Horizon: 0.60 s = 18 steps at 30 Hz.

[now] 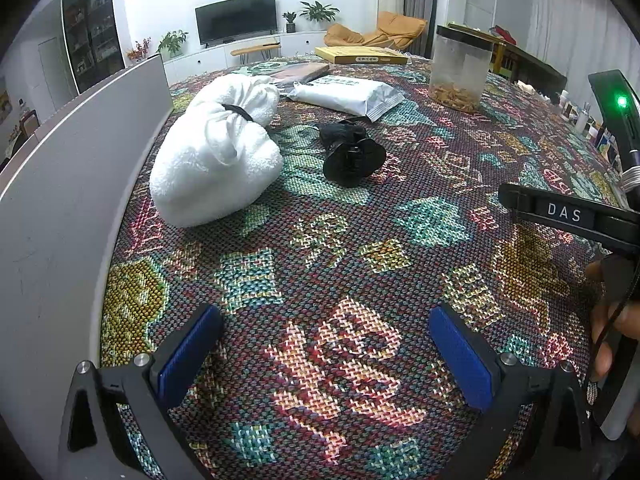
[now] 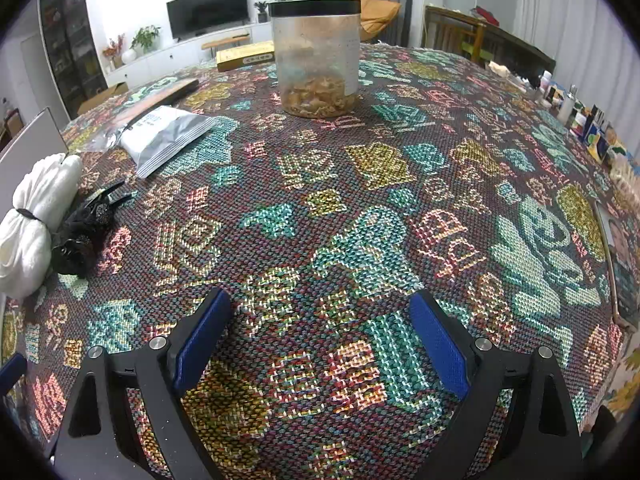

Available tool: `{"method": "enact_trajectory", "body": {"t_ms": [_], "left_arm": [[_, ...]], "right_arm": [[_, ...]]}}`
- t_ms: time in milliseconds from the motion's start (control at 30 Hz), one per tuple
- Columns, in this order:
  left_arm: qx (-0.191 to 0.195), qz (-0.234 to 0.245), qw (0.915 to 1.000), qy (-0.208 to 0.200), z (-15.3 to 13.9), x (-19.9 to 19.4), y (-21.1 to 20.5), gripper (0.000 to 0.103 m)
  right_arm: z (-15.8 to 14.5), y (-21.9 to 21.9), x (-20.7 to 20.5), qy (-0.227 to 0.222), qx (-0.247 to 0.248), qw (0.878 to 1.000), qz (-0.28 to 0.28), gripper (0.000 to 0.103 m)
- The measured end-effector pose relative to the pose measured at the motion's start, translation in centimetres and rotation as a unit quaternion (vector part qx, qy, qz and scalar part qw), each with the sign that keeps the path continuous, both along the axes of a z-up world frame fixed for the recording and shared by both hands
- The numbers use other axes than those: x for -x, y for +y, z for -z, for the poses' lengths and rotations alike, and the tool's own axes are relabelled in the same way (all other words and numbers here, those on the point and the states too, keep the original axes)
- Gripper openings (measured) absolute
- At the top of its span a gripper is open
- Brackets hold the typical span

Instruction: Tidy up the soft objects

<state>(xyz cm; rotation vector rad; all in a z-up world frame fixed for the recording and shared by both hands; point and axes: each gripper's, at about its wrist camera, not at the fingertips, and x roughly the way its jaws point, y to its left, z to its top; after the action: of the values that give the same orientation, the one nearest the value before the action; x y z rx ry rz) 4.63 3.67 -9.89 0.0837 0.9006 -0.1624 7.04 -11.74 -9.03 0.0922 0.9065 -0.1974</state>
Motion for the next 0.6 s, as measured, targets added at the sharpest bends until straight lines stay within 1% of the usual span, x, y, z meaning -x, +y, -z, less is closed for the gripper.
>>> {"method": "enact_trajectory", "body": {"t_ms": [67, 167, 200, 333, 400, 500, 567, 600], "left_arm": [[-0.002, 0.003, 1.0, 0.008, -0.1, 0.0, 0.0, 0.103], [-0.003, 0.01, 0.9993, 0.035, -0.6, 0.6, 0.3, 0.103], [0.0, 0.009, 0.9993, 0.037, -0.8, 0.9, 0.5, 0.103], [0.015, -0.01, 0.9998, 0.012, -3.3, 1.3, 1.4, 0.103], [0.016, -0.028, 0.9995, -0.002, -4.9, 0.5, 1.7, 0.103], [0.021, -0.066, 0.9974, -0.022, -7.5, -2.3, 2.1, 0.103], [0.015, -0.099, 0.9947, -0.024, -8.4, -4.8, 2.3, 0.103], [0.007, -0.113, 0.9934, -0.02, -8.3, -6.1, 2.4, 0.103]], "right_arm": [[0.0, 0.0, 0.0, 0.0, 0.0, 1.0, 0.0, 0.093], [0.0, 0.0, 0.0, 0.0, 0.0, 1.0, 0.0, 0.093], [0.0, 0.0, 0.0, 0.0, 0.0, 1.0, 0.0, 0.093], [0.0, 0.0, 0.0, 0.0, 0.0, 1.0, 0.0, 0.093], [0.0, 0.0, 0.0, 0.0, 0.0, 1.0, 0.0, 0.093], [0.0, 0.0, 0.0, 0.0, 0.0, 1.0, 0.0, 0.093], [0.0, 0.0, -0.1, 0.0, 0.0, 1.0, 0.0, 0.093], [0.0, 0.0, 0.0, 0.0, 0.0, 1.0, 0.0, 0.093]]}}
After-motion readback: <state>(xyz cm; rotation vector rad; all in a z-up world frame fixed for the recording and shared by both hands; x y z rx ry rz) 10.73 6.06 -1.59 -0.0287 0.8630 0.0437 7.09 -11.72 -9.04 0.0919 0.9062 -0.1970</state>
